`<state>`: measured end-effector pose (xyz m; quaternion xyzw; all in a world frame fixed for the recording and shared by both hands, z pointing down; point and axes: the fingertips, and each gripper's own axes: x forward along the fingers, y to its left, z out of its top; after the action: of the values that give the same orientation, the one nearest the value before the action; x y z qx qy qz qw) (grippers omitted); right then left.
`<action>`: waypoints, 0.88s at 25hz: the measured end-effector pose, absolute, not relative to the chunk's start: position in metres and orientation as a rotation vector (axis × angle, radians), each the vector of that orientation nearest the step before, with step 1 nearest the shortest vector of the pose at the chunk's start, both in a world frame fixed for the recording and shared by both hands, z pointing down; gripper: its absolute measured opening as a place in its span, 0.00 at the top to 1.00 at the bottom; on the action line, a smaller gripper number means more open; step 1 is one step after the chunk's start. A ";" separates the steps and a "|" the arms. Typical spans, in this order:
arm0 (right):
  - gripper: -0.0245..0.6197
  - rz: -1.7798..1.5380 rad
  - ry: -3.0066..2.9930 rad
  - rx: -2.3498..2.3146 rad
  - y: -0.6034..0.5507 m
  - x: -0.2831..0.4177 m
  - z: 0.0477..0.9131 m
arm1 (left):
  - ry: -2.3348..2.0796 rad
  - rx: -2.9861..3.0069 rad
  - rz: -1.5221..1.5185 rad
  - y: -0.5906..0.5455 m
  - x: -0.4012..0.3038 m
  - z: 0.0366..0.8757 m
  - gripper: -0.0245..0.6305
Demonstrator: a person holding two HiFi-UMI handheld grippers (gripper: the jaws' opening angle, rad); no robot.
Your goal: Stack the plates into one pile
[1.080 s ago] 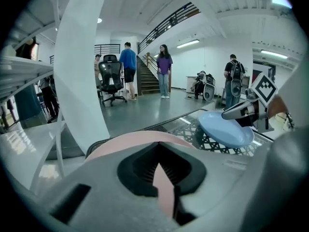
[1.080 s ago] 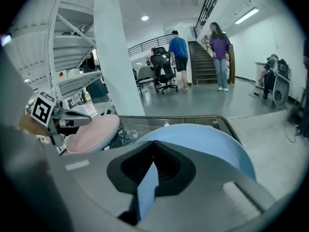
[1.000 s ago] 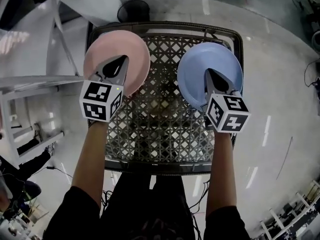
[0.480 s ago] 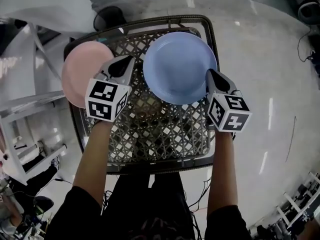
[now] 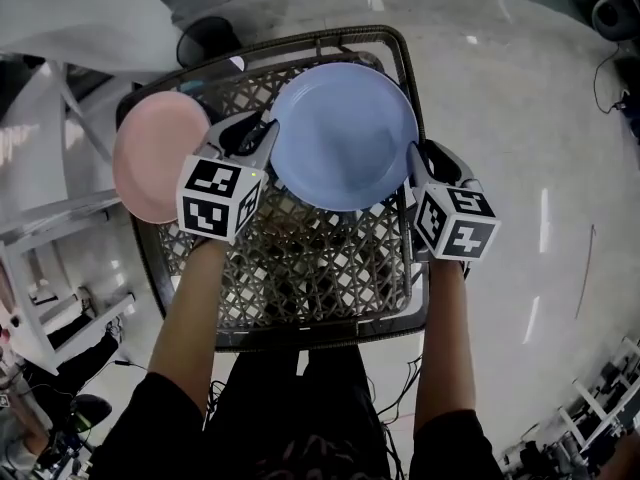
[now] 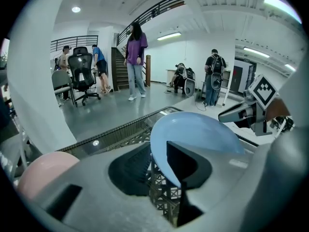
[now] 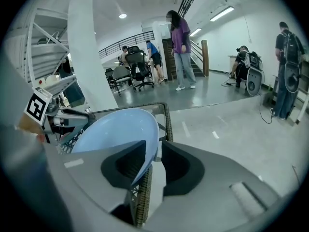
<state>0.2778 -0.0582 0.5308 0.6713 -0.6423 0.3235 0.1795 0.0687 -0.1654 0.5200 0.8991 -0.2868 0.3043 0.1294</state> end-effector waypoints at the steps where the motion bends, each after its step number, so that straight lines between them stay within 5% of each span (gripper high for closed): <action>1: 0.78 0.918 -1.811 1.898 -0.058 0.278 0.533 | -0.839 2.609 0.877 -0.166 0.070 0.521 0.81; 5: 0.76 0.946 -1.802 1.891 -0.062 0.281 0.541 | -0.807 2.568 0.922 -0.164 0.077 0.534 0.71; 12: 0.75 0.979 -1.790 1.866 -0.068 0.282 0.545 | -0.791 2.481 1.021 -0.163 0.075 0.550 0.70; 22: 0.79 0.991 -1.799 1.822 -0.071 0.277 0.555 | -0.777 2.476 1.061 -0.163 0.071 0.560 0.84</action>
<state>0.2769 -0.0711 0.5548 0.6506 -0.6426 0.3538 0.1968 0.0711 -0.1633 0.5601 0.8705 -0.2732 0.3731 0.1684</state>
